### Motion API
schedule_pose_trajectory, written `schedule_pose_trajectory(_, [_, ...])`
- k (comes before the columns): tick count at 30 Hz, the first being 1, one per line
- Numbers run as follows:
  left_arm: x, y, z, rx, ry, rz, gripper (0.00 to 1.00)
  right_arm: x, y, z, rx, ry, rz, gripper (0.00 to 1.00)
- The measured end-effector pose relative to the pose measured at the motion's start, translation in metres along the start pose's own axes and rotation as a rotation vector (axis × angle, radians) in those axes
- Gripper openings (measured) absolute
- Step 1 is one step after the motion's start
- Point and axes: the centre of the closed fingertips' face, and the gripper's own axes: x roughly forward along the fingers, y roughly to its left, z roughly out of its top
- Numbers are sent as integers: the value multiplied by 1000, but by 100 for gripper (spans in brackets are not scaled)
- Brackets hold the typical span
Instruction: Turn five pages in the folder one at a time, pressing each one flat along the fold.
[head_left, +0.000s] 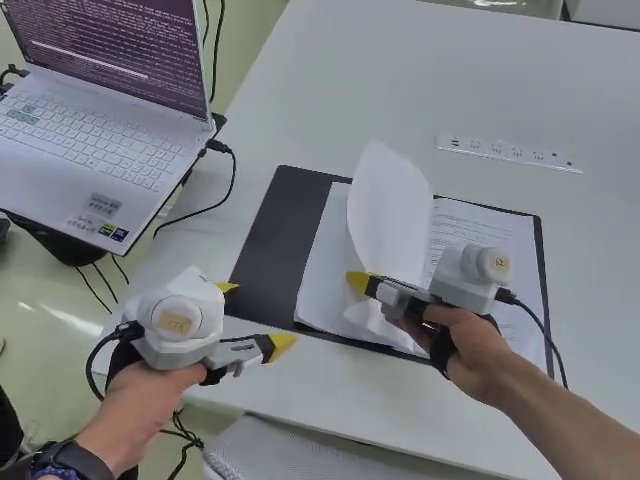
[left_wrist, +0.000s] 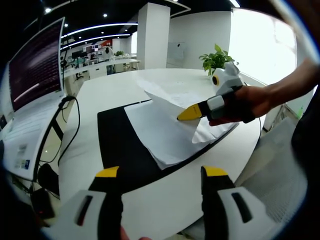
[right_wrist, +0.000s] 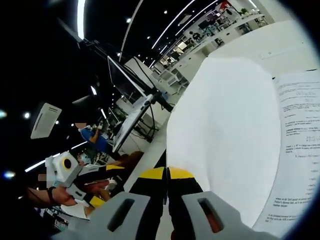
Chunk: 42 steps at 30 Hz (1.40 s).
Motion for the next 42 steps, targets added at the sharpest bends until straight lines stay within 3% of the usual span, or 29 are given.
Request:
schedule_pose_trajectory(10, [-2, 1, -10, -15, 4, 5, 63, 17, -4, -15, 43, 44, 3, 0])
schedule_pose_trajectory(18, [-2, -5, -20, 1, 26, -17, 63, 36, -14, -31, 137, 75, -15, 2])
schedule_pose_trajectory(25, [-4, -3, -13, -1, 8, -7, 63, 50, -16, -42, 155, 78, -46, 1])
schedule_pose_trajectory(32, [-6, 1, -12, -12, 1, 3, 62, 54, -27, -52, 177, 94, -87, 7])
schedule_pose_trajectory(42, [-5, 1, -13, -15, 10, -2, 61, 56, -23, -53, 210, 102, -37, 17])
